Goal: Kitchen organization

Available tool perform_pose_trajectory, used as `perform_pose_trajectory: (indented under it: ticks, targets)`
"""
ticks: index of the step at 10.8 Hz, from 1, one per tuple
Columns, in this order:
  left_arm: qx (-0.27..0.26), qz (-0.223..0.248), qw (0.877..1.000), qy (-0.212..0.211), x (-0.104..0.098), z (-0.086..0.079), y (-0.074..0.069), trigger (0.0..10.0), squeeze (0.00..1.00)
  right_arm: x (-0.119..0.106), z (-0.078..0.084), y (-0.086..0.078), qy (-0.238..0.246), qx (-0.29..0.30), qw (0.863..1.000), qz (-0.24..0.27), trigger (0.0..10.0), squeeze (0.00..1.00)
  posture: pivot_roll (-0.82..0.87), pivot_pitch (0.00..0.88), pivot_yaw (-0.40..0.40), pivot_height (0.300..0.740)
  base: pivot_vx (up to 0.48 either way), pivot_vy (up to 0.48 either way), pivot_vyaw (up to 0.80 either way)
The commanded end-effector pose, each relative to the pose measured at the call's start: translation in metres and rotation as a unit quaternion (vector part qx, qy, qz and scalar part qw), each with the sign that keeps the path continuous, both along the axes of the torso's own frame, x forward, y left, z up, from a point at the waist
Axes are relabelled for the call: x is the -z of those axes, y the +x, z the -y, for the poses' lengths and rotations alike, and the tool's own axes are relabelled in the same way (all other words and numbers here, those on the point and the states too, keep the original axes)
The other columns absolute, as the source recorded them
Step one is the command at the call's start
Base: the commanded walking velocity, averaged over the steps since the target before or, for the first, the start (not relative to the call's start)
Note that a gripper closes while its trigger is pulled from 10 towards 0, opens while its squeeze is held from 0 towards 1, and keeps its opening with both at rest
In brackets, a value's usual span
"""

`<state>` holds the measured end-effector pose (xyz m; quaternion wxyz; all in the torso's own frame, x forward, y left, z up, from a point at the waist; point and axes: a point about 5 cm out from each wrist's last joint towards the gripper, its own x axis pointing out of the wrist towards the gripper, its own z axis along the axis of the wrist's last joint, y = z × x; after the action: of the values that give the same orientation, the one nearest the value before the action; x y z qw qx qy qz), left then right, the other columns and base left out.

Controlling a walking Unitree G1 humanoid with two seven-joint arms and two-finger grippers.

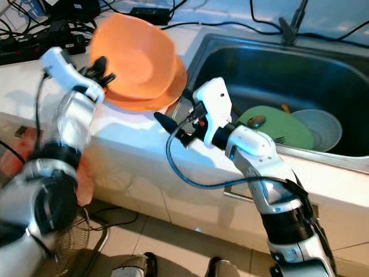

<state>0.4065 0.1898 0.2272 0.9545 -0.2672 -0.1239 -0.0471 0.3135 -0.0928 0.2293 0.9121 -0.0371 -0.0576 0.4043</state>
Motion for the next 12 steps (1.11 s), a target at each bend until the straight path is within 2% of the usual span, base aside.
perform_pose_trajectory:
  ticks: [1, 3, 5, 8, 12]
  targets:
    - [0.003, 0.071, 0.997, 0.024, -0.023, 0.002, -0.004, 0.0, 0.0, -0.007, 0.003, 0.005, 0.021, 0.013, 1.0, -0.006, 10.0, 0.0, 0.01, 0.087, 0.014, 0.74, 0.0, 0.0, 0.0]
    - [0.054, 0.153, 0.987, -0.015, -0.046, 0.016, -0.012, 0.0, 0.0, -0.015, 0.003, 0.019, 0.088, 0.049, 0.994, -0.039, 10.0, 0.0, 0.01, 0.07, 0.0, 0.74, 0.0, 0.0, 0.0]
    - [0.091, 0.189, 0.977, -0.037, -0.058, 0.026, -0.019, 0.0, 0.0, -0.019, 0.004, 0.029, 0.133, 0.067, 0.987, -0.062, 10.0, 0.0, 0.02, 0.059, -0.006, 0.74, 0.0, 0.0, 0.0]
    - [0.117, 0.187, 0.975, -0.037, -0.053, 0.029, -0.023, 0.0, 0.0, -0.031, 0.005, 0.035, 0.184, 0.071, 0.978, -0.074, 10.0, 0.0, 0.02, 0.05, -0.006, 0.74, 0.0, 0.0, 0.0]
    - [0.148, 0.183, 0.971, -0.029, -0.047, 0.041, -0.029, 0.0, 0.0, -0.037, 0.004, 0.04, 0.201, 0.074, 0.974, -0.076, 10.0, 0.0, 0.02, 0.037, -0.008, 0.74, 0.0, 0.0, 0.0]
